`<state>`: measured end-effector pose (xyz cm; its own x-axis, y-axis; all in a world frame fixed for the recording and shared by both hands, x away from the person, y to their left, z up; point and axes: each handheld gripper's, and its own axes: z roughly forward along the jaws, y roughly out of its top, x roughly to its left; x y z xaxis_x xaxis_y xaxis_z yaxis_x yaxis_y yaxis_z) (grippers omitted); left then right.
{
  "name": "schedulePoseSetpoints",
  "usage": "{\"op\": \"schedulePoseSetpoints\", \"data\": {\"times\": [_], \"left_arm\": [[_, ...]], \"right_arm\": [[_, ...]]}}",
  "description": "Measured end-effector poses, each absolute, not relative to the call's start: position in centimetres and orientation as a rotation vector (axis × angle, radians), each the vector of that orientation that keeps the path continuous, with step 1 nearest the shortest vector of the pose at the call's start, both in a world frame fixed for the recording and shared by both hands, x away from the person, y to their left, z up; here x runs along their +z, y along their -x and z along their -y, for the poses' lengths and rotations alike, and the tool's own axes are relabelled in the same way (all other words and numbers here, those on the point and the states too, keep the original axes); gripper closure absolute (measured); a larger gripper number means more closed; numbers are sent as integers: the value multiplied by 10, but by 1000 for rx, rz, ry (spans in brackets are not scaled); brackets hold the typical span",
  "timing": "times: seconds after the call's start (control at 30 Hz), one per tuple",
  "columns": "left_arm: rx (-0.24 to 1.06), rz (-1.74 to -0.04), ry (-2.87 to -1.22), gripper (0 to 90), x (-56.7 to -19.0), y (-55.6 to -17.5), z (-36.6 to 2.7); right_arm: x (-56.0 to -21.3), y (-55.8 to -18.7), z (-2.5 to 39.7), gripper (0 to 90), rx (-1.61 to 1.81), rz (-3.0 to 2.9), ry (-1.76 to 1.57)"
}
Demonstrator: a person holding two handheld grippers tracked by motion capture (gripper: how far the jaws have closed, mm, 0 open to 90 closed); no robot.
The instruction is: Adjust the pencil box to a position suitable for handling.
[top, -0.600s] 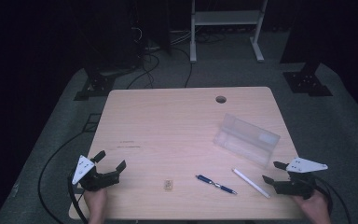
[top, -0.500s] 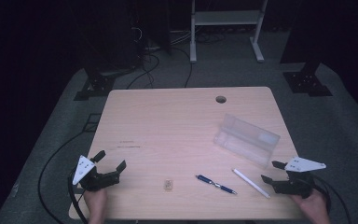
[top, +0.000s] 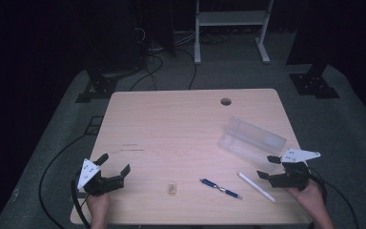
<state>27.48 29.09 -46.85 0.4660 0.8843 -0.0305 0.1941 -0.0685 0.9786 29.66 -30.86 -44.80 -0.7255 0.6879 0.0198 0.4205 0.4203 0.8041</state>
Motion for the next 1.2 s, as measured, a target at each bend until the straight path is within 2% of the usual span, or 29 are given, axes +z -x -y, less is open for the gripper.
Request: {"op": "schedulePoseSetpoints", "data": {"times": [0.43,0.63,0.87,1.2], "left_arm": [[738,-965,-1579,11,-469,-276,-289],[727,-962,-1586,11,-469,-277,-288],[729,-967,-1578,11,-469,-277,-289],[718,-980,-1567,11,-469,-277,-290]], "right_arm": [[-439,-325,281,222,1115,-2468,-919],[-436,-336,274,288,1089,-2471,-924],[-437,-350,265,300,1043,-2498,-934],[-451,-370,255,434,881,-2558,-928]]}}
